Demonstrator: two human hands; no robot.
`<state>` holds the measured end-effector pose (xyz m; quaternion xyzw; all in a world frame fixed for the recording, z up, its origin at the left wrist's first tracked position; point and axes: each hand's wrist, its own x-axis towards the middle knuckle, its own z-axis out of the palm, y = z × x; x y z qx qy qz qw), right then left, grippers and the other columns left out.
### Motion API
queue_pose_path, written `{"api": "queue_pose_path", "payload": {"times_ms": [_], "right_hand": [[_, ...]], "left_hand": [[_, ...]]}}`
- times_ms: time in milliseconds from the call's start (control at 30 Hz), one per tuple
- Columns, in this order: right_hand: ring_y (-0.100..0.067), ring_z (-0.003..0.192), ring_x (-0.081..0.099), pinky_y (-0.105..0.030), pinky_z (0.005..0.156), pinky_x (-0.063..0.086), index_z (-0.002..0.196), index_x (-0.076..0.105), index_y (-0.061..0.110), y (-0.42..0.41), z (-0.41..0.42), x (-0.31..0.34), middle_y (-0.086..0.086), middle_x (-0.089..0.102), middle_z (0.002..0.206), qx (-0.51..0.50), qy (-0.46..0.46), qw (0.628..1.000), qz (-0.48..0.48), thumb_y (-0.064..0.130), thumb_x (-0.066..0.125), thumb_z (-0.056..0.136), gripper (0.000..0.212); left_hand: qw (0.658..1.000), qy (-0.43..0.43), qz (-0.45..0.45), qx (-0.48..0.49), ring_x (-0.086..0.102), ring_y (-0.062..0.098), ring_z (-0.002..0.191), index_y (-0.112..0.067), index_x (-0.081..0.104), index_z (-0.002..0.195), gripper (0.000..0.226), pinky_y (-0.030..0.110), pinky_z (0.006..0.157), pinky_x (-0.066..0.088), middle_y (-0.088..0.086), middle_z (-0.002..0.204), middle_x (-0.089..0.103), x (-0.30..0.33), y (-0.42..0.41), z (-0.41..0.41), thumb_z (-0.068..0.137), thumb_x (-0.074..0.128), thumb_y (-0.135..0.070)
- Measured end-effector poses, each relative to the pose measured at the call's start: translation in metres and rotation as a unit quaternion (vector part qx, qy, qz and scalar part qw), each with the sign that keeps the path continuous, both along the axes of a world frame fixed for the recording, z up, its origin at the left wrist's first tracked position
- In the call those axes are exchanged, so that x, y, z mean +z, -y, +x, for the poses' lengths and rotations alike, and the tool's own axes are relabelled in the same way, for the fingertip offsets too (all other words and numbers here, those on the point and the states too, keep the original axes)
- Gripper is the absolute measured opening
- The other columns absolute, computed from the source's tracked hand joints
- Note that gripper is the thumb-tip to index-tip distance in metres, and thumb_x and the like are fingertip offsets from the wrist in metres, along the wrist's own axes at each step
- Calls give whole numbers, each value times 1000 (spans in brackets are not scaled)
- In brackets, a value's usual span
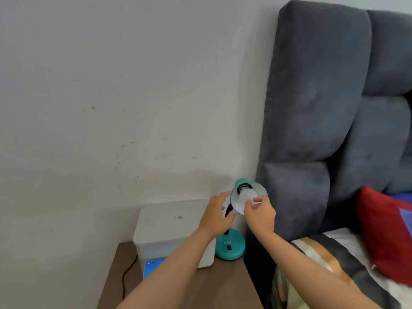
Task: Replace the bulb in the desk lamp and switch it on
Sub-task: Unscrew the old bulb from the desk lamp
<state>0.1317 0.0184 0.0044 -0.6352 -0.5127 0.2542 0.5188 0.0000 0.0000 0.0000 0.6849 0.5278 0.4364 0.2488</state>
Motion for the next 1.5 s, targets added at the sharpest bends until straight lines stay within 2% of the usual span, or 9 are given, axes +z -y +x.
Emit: {"api": "queue_pose_path", "payload": {"times_ms": [233, 367, 600, 767, 933, 1033, 1200, 1367, 1500], "right_hand": [[-19, 86, 46, -31, 73, 42, 122, 45, 12, -15, -3, -13, -15, 47, 120, -28, -14, 999, 33, 36, 70, 79, 55], [-24, 99, 53, -30, 77, 42, 121, 47, 12, -22, -5, -17, -15, 52, 120, -28, -45, 997, 50, 35, 70, 79, 53], [-18, 83, 53, -27, 72, 43, 114, 53, 12, -25, -5, -22, -12, 52, 111, -24, -54, 995, 81, 23, 74, 77, 44], [-25, 95, 57, -32, 78, 48, 113, 56, 18, -29, -5, -25, -5, 52, 109, -36, -49, 994, 93, 20, 74, 76, 42], [-27, 107, 55, -30, 83, 44, 127, 48, 14, -29, -13, -25, -13, 53, 120, -73, -132, 987, 49, 30, 75, 75, 60], [-28, 111, 54, -28, 84, 42, 129, 47, 13, -30, -18, -24, -15, 56, 122, -79, -167, 982, 43, 30, 72, 78, 59], [-30, 111, 56, -28, 85, 43, 126, 53, 12, -31, -16, -21, -14, 57, 121, -70, -148, 986, 45, 18, 74, 77, 54], [-28, 106, 54, -29, 83, 44, 120, 58, 22, -29, -13, -23, -7, 47, 121, -61, -23, 994, 89, 6, 73, 71, 53], [-22, 96, 49, -26, 79, 42, 138, 38, 21, -23, -18, -18, -11, 36, 125, -73, -142, 986, 40, 22, 77, 74, 75]], "left_hand": [[999, -22, 41, -19, 53, 12, 106, -37, 40, 133, 53, 30, 97, 47, -1, 121, 48, -4, -32, 9, 87, 57, -17], [996, -46, 81, 15, 59, 15, 92, -33, 46, 129, 44, 33, 87, 52, 2, 114, 54, -4, -43, 10, 90, 49, -11], [991, -41, 115, 51, 58, 15, 88, -30, 53, 122, 45, 35, 79, 53, 3, 103, 57, -10, -52, 11, 87, 48, -2], [992, -37, 114, 45, 59, 19, 76, -33, 54, 119, 46, 37, 76, 54, 4, 99, 56, -10, -55, 12, 86, 49, -2], [992, -41, 114, 37, 60, 18, 78, -33, 54, 118, 46, 38, 76, 55, 4, 99, 56, -11, -56, 14, 86, 49, -1], [992, -48, 115, 37, 60, 18, 81, -33, 53, 119, 46, 39, 77, 55, 3, 101, 56, -12, -58, 13, 86, 49, -1], [991, -52, 113, 41, 60, 17, 81, -31, 53, 119, 45, 38, 78, 55, 3, 102, 56, -11, -59, 10, 86, 49, -1], [991, -64, 117, 32, 59, 16, 87, -32, 53, 118, 45, 38, 79, 55, 3, 103, 56, -12, -59, 11, 86, 49, -1], [991, -63, 118, 33, 58, 16, 91, -31, 53, 118, 45, 39, 81, 54, 3, 104, 56, -12, -60, 11, 86, 49, -1]]}}
